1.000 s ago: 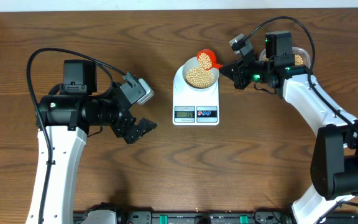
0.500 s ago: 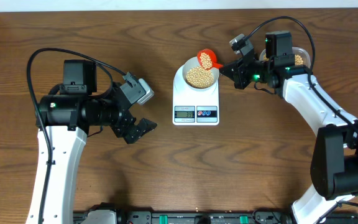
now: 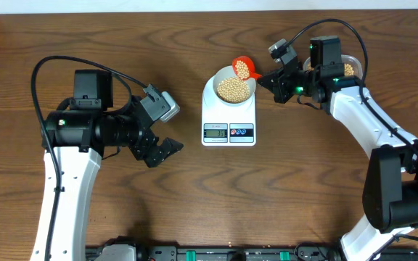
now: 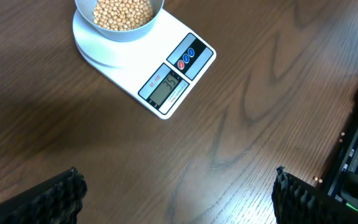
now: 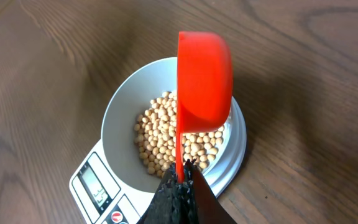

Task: Scoop item into bowl and weigh 50g on scale
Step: 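Tip the scoop to pour soybeans into the white bowl, then hold the scoop over the bowl, tilting it to add a few soybeans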

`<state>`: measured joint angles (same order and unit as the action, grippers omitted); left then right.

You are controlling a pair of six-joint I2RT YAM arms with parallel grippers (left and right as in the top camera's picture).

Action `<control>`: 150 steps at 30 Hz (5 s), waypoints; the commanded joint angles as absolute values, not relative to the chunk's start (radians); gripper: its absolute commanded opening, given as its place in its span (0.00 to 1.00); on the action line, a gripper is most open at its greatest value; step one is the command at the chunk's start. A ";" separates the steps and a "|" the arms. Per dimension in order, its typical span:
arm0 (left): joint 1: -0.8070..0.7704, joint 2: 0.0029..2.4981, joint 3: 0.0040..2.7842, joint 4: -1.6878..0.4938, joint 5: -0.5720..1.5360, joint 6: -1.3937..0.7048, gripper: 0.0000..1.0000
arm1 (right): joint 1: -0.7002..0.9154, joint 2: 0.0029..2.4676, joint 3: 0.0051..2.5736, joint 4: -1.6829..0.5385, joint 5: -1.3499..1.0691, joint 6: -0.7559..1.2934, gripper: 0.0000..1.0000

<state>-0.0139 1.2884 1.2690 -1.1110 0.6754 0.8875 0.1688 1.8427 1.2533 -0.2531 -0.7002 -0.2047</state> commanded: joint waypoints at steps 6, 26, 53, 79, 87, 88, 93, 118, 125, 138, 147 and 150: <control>-0.010 1.287 1.284 -1.114 0.688 0.886 0.98 | 0.169 1.853 1.249 -0.250 -0.667 -0.227 0.01; -0.010 1.287 1.284 -1.114 0.688 0.886 0.98 | 0.172 1.838 1.249 -0.264 -0.749 -0.257 0.01; -0.010 1.287 1.284 -1.114 0.688 0.886 0.98 | 0.199 1.780 1.248 -0.276 -0.640 -0.323 0.01; -0.010 1.287 1.284 -1.114 0.688 0.886 0.98 | 0.224 1.745 1.251 -0.303 -0.635 -0.315 0.01; -0.010 1.287 1.284 -1.114 0.688 0.886 0.98 | 0.225 1.742 1.248 -0.311 -0.587 -0.315 0.01; -0.010 1.287 1.284 -1.114 0.688 0.886 0.98 | 0.225 1.734 1.250 -0.307 -0.616 -0.315 0.01; -0.010 1.287 1.284 -1.114 0.688 0.886 0.98 | 0.228 1.726 1.247 -0.303 -0.579 -0.323 0.01; -0.010 1.287 1.284 -1.114 0.688 0.886 0.98 | 0.251 1.710 1.246 -0.340 -0.539 -0.346 0.01; -0.010 1.287 1.284 -1.114 0.688 0.886 0.98 | 0.253 1.701 1.248 -0.323 -0.599 -0.347 0.01; -0.010 1.287 1.284 -1.114 0.688 0.886 0.98 | 0.256 1.694 1.249 -0.341 -0.569 -0.356 0.01; -0.010 1.287 1.284 -1.114 0.688 0.886 0.98 | 0.257 1.692 1.248 -0.336 -0.585 -0.360 0.01; -0.010 1.287 1.284 -1.114 0.688 0.886 0.98 | 0.257 1.695 1.246 -0.335 -0.549 -0.368 0.01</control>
<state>-0.0139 1.2884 1.2690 -1.1110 0.6754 0.8875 0.2520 1.7252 1.2503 -0.3344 -0.5549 -0.3496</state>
